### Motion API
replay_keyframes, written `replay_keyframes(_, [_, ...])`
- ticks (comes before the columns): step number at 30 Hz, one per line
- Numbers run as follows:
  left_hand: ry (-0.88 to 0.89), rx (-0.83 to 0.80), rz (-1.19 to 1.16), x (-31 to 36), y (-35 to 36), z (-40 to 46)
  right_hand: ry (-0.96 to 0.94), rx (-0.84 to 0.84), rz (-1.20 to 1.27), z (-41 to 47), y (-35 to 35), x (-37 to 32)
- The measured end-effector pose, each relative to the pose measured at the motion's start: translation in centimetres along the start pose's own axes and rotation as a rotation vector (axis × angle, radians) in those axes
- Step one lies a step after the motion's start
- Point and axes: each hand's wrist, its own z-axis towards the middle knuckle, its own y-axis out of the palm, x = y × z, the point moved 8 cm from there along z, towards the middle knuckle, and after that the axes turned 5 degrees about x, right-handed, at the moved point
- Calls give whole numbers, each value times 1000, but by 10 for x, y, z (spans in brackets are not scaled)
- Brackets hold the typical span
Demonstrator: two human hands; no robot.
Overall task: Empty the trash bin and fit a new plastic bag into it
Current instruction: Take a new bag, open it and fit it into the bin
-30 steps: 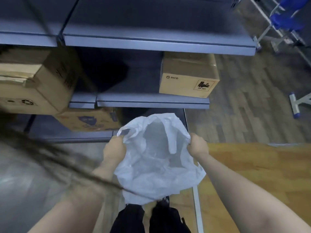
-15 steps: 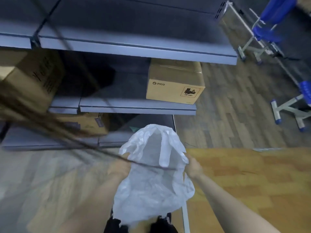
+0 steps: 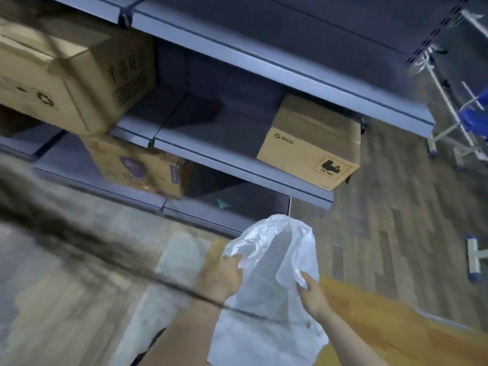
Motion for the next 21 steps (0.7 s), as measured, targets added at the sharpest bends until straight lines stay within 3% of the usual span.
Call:
replay_keyframes(6, [67, -18, -76, -24, 41, 21, 13, 48, -107, 22, 38, 27])
replay_keyframes(16, [110, 101, -60, -90, 47, 49, -98, -35, 96, 57, 105, 34])
replay_keyframes(21, [177, 198, -52, -90, 50, 67, -184, 106, 114, 62, 97, 32])
